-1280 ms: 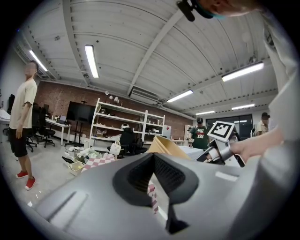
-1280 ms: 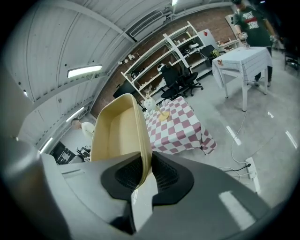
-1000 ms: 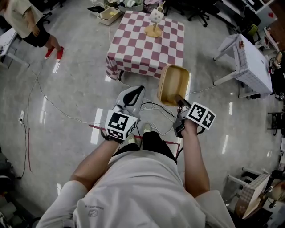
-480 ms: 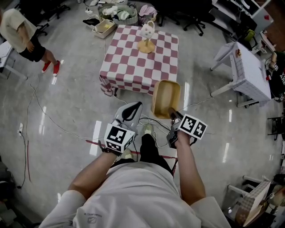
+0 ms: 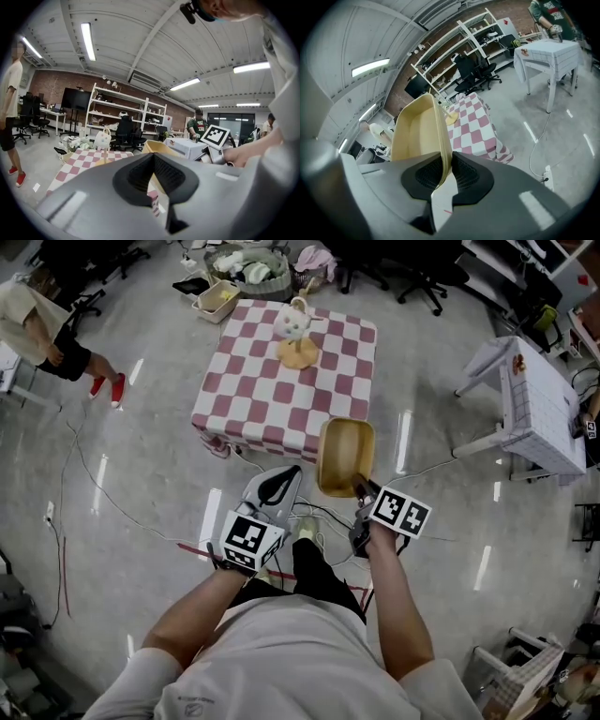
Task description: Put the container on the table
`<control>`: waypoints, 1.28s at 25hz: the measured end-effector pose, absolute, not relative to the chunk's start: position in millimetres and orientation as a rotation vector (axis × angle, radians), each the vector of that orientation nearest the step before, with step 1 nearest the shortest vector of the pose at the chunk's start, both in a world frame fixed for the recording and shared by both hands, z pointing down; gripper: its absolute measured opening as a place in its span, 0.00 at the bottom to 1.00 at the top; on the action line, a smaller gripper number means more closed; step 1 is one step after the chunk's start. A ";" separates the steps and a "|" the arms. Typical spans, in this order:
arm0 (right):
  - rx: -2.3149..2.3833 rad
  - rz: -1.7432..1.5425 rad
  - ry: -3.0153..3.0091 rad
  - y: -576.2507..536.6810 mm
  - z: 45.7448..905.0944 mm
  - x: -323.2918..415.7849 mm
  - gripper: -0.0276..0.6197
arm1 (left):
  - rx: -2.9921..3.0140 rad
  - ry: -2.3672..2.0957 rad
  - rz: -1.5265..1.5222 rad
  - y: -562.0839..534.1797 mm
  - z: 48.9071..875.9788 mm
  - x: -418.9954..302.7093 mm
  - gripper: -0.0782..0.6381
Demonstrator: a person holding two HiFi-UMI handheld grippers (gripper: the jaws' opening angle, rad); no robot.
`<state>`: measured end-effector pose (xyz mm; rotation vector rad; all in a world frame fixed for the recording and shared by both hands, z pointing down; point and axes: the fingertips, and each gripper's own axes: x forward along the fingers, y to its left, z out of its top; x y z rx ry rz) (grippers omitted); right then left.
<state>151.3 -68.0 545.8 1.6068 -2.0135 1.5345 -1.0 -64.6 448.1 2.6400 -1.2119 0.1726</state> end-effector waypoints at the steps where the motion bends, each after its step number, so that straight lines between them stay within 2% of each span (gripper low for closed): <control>1: 1.597 1.533 -2.008 -77.1 550.4 156.5 0.12 | 2.634 -1.216 0.181 -73.3 451.3 5.3 0.12; 16: 1.621 1.608 -1.866 -169.7 639.1 199.7 0.12 | 2.557 -1.214 0.276 -158.7 520.3 55.9 0.12; 32: 1.665 1.636 -1.686 -204.2 746.7 196.0 0.12 | 2.489 -1.143 0.320 -195.7 609.9 67.4 0.12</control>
